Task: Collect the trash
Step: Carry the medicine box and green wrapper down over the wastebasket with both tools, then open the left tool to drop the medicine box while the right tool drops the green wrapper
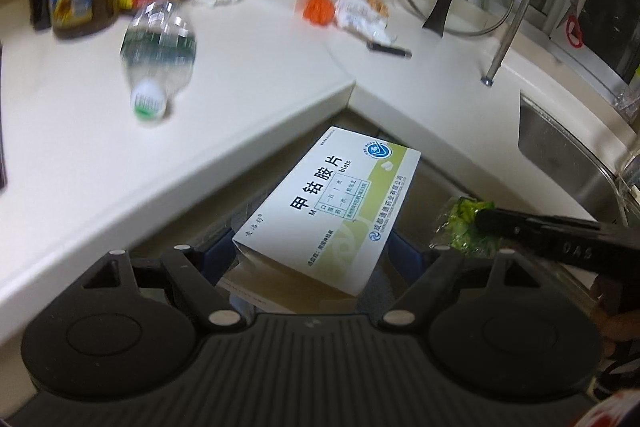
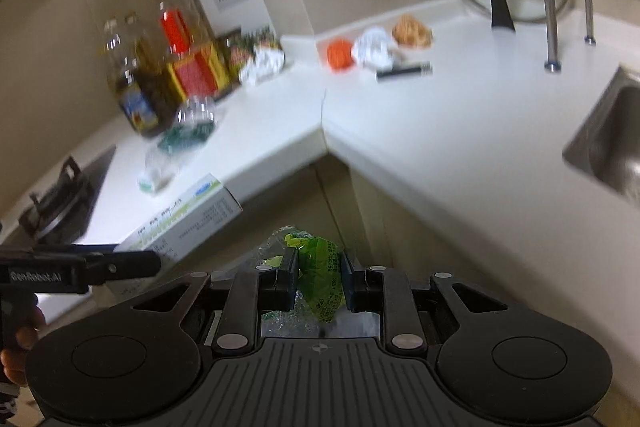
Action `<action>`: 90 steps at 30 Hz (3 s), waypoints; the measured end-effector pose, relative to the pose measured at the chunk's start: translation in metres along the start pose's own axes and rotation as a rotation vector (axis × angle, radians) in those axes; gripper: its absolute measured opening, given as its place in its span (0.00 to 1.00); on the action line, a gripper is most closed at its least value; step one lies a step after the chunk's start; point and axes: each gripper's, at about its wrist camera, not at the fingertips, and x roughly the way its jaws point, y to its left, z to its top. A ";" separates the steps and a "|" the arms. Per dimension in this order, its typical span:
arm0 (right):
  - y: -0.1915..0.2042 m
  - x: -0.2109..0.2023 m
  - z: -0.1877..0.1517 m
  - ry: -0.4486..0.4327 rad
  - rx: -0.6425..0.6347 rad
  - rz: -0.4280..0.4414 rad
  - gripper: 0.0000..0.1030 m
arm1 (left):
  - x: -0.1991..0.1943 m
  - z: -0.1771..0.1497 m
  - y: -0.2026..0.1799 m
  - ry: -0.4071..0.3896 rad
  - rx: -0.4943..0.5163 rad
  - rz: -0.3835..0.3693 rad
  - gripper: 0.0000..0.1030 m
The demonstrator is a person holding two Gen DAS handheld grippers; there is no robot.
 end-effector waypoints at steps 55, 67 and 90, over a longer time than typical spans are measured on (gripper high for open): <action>-0.072 0.180 -0.094 0.316 -0.050 -0.014 0.60 | 0.128 -0.089 0.014 0.176 -0.313 0.194 0.79; -0.074 0.170 -0.096 0.334 -0.050 -0.032 0.60 | 0.142 -0.091 0.013 0.196 -0.330 0.181 0.79; -0.067 0.160 -0.096 0.351 -0.103 -0.017 0.60 | 0.164 -0.102 0.006 0.218 -0.284 0.190 0.82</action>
